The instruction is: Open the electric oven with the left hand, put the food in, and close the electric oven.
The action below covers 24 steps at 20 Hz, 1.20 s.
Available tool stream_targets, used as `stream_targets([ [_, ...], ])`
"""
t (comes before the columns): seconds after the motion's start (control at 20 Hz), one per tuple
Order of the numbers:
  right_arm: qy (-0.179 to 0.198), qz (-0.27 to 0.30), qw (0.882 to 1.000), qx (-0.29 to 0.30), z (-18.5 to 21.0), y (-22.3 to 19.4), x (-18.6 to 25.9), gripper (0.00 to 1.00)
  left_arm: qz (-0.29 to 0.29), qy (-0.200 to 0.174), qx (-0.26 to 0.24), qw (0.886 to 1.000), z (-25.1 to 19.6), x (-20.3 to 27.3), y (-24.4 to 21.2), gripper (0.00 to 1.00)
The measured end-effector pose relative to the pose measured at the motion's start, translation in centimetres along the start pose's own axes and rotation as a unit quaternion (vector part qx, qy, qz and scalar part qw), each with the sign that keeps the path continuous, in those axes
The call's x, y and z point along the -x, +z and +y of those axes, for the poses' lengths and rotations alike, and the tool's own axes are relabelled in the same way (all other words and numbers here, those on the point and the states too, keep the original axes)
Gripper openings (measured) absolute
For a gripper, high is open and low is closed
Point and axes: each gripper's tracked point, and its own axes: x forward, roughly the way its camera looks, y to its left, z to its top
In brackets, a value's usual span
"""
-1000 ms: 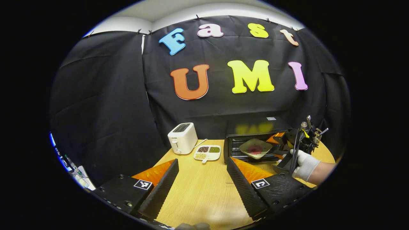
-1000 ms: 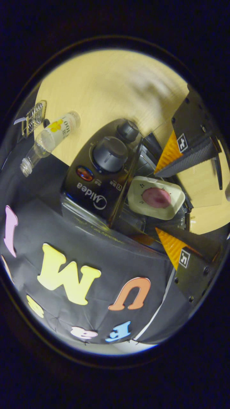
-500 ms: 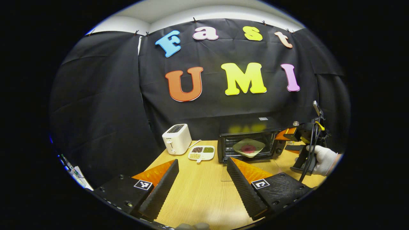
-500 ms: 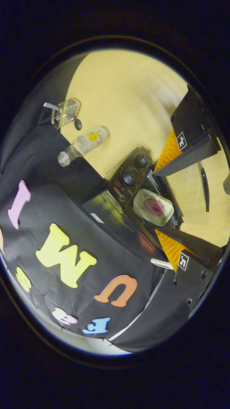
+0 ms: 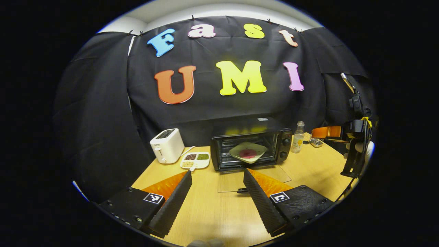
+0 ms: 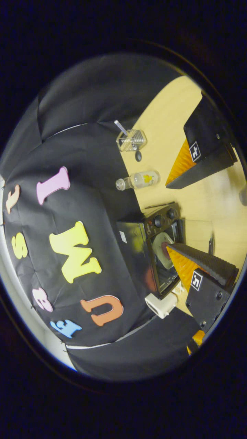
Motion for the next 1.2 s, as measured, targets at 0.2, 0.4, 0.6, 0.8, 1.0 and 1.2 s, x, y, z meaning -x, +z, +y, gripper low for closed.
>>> stream_targets([
  [0.2, -0.023, -0.004, 0.998, 0.065, -3.4, -0.6, 3.5, 0.94, 0.037, -0.039, 0.000, 0.999, -4.1, -2.2, -3.9, 0.97],
  [0.4, -0.031, 0.007, 0.995, 0.097, -5.7, -1.1, 6.5, 1.00, 0.078, -0.060, -0.010, 0.995, -7.8, -4.1, -7.8, 0.97],
  [0.6, -0.035, 0.013, 0.992, 0.123, -7.5, -0.4, 8.5, 0.95, 0.119, -0.063, -0.013, 0.991, -10.8, -6.0, -12.0, 0.97],
  [0.8, -0.037, 0.027, 0.988, 0.145, -9.0, 0.6, 9.6, 0.95, 0.157, -0.053, -0.008, 0.986, -12.3, -8.0, -15.7, 0.97],
  [1.0, -0.041, 0.036, 0.986, 0.159, -10.0, 1.3, 10.1, 0.96, 0.161, -0.042, -0.012, 0.986, -12.4, -10.5, -16.8, 0.97],
  [1.2, -0.048, 0.044, 0.985, 0.161, -11.1, 1.6, 10.0, 0.97, 0.162, -0.034, -0.016, 0.986, -12.2, -12.4, -17.5, 0.97],
])
